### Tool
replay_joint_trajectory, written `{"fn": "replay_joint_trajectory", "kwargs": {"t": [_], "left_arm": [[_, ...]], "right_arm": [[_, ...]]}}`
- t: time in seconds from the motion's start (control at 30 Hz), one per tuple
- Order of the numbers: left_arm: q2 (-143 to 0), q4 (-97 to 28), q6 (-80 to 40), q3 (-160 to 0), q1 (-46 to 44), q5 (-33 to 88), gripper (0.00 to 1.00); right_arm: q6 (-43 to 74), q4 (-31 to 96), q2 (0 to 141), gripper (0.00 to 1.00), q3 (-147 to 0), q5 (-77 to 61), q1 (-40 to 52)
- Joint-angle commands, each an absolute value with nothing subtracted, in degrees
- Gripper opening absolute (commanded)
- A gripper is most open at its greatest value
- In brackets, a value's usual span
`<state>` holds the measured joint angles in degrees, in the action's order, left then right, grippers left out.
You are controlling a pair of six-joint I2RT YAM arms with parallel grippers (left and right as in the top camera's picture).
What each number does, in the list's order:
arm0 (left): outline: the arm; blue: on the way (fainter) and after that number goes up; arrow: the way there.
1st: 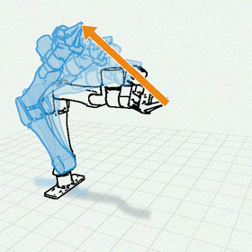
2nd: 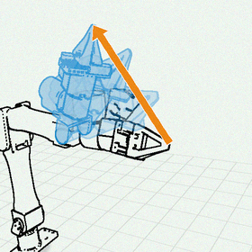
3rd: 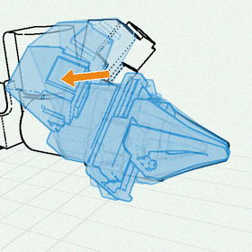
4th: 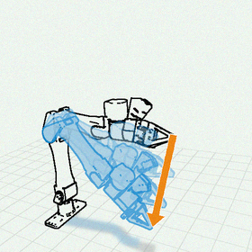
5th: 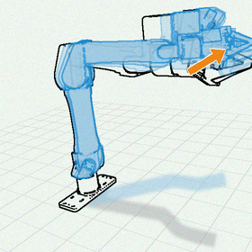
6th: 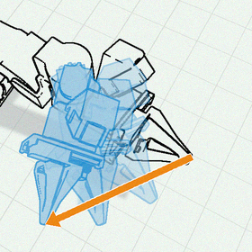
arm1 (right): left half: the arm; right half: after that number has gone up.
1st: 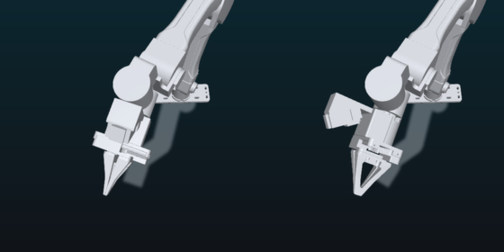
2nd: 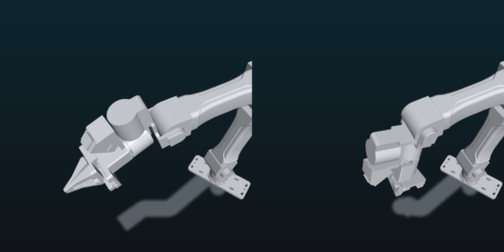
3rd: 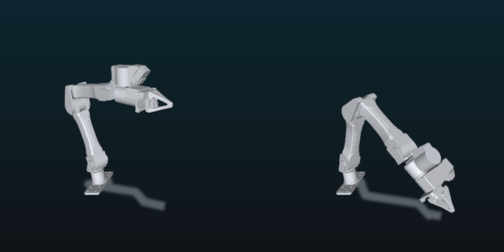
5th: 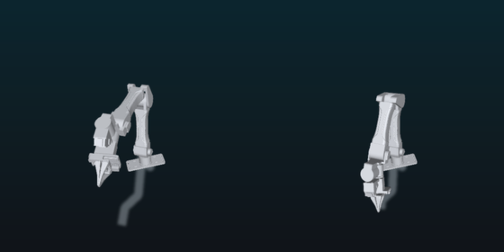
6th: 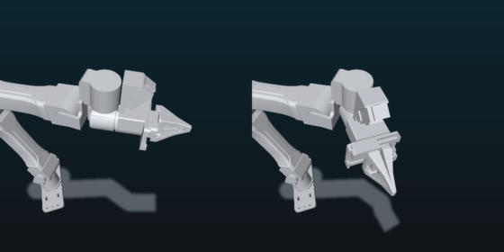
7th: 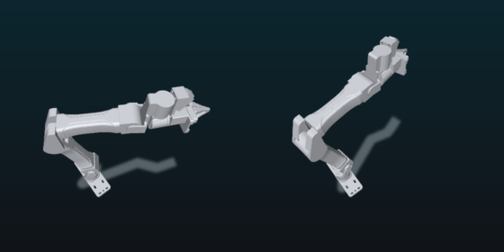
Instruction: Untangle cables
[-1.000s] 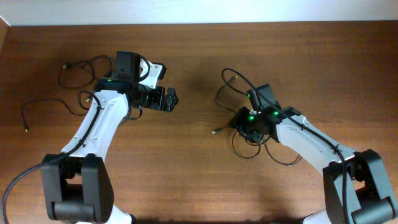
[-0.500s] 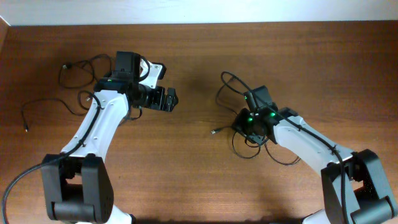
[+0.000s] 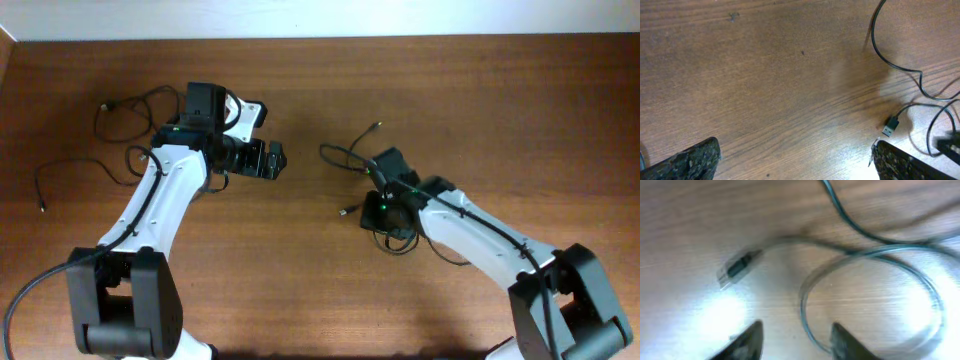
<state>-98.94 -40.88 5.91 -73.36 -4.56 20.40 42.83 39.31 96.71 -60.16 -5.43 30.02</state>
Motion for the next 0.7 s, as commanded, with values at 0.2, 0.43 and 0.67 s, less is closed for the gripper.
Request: {"fn": "replay_joint_trajectory", "kwargs": {"t": [0.2, 0.43, 0.67], "left_arm": [[-99.4, -40.8, 5.2, -72.9, -4.6, 21.2, 0.99], [-99.4, -41.0, -18.0, -71.9, -3.7, -1.1, 0.99], [-99.4, -40.8, -21.2, -71.2, -2.6, -2.0, 0.99]], "right_arm": [[-3.4, 50.1, 95.7, 0.51, -77.9, -5.7, 29.5], [-25.3, 50.1, 100.5, 0.46, -77.5, -5.8, 29.6], [-34.3, 49.6, 106.7, 0.47, -77.5, -15.0, 29.6]]}}
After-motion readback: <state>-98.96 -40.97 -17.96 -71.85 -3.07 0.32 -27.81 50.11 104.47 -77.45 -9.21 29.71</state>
